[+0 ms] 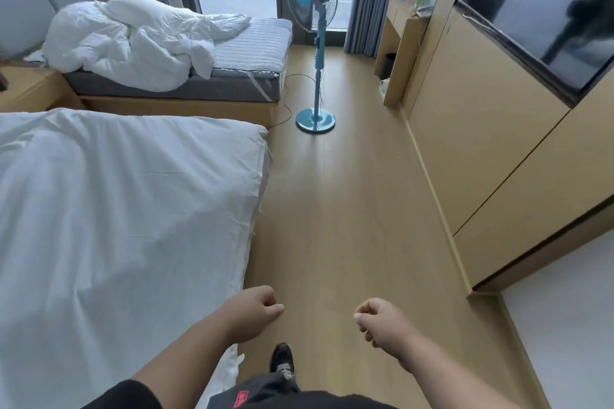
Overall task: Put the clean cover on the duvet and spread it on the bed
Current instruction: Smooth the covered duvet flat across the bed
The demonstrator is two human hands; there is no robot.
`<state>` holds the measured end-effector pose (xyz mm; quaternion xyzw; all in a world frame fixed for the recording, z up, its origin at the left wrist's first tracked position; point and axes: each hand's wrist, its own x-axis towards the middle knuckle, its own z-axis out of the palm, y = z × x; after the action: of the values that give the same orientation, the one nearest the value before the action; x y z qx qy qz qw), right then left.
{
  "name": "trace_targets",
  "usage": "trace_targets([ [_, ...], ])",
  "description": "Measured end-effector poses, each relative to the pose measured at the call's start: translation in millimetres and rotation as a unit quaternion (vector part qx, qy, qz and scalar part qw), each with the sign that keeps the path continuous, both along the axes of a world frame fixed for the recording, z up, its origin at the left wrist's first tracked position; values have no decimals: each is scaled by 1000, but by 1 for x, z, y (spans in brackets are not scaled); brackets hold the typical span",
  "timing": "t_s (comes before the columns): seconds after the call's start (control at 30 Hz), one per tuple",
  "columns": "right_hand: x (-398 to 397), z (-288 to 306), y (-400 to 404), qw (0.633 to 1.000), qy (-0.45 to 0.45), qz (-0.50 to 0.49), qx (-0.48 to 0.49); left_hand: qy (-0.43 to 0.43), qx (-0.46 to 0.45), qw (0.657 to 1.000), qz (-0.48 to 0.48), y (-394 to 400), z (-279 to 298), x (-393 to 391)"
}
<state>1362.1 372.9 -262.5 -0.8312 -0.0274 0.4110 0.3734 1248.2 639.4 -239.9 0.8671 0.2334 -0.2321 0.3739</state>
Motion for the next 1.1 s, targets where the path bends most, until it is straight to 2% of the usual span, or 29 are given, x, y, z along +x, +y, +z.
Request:
trace_targets([
  [0.13, 77, 0, 28, 996, 31, 61, -59, -41, -65, 997, 22, 29, -10, 78],
  [0.27, 177, 6, 75, 997, -12, 0, -70, -54, -78, 996, -6, 89, -22, 184],
  [0.37, 239, 12, 107, 996, -35, -47, -74, -56, -72, 996, -12, 144, -9, 261],
  [0.53, 322, 7, 165, 997, -8, -51, -65, -73, -77, 994, 22, 214, 13, 357],
  [0.63, 371, -7, 201, 997, 19, -47, -59, -42, -65, 997, -1, 244, 7, 398],
  [0.8, 479, -29, 265, 998, 47, -6, -37, 42, -42, 998, -15, 297, -14, 474],
  [0.93, 612, -37, 331, 999, 36, 39, -5, 45, -39, 997, 49, 341, -18, 566],
  [1.1, 765, -8, 420, 991, -18, 133, -28, 43, -39, 989, 136, 390, 9, 669],
])
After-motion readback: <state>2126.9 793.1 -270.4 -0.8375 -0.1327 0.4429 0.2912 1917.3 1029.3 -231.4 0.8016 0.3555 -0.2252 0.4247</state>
